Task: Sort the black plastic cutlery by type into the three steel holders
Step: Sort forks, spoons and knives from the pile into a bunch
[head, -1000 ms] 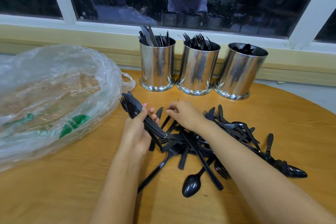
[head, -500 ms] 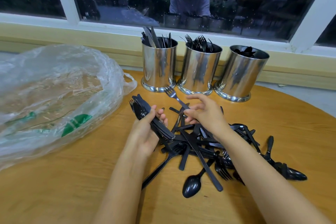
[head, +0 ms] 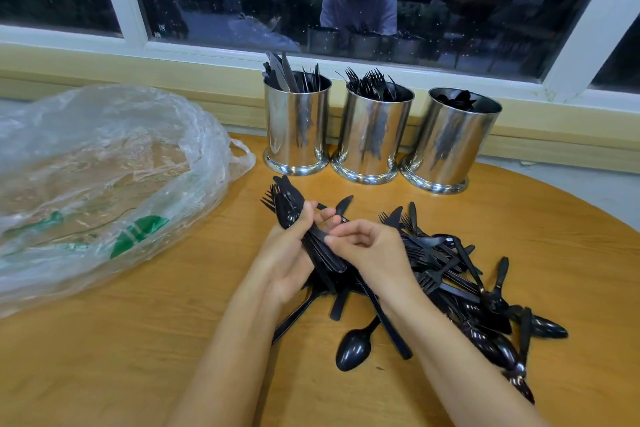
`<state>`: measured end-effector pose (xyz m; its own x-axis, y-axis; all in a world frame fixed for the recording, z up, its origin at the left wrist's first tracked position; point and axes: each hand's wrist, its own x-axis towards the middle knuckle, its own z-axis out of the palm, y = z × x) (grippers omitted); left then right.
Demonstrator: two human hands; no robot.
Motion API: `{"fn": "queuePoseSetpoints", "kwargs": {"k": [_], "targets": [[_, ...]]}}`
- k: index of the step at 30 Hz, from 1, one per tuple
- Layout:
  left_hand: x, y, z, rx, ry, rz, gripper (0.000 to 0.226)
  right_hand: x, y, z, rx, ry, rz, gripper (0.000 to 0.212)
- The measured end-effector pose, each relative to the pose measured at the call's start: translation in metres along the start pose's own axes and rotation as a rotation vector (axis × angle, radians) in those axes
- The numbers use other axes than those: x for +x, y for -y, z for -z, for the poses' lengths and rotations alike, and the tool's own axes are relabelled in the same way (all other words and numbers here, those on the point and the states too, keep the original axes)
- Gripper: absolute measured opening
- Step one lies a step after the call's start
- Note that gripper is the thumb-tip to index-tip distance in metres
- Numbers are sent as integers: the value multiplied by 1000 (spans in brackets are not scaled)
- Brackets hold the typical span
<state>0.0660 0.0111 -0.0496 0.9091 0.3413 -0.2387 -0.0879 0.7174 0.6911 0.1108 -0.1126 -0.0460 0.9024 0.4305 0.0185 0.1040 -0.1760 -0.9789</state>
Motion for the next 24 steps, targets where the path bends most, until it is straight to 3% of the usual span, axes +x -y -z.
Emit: {"fn": "queuePoseSetpoints", "kwargs": {"k": [5, 11, 16, 20, 24], "targets": [[1, -4, 2, -9, -42, -68, 16, 3, -1, -1, -161, 5, 130, 4], [4, -16, 11, -60, -157, -136, 12, 42, 5, 34, -343, -89, 123, 9], [5, -16, 12, -36, -165, -106, 14, 70, -7, 22, -561, 28, 103, 4], [6, -16, 13, -11, -179, -115, 14, 75, -11, -7, -823, 132, 124, 27], [6, -16, 14, -11, -179, -109, 14, 81, -14, -26, -1071, 109, 166, 48]]}}
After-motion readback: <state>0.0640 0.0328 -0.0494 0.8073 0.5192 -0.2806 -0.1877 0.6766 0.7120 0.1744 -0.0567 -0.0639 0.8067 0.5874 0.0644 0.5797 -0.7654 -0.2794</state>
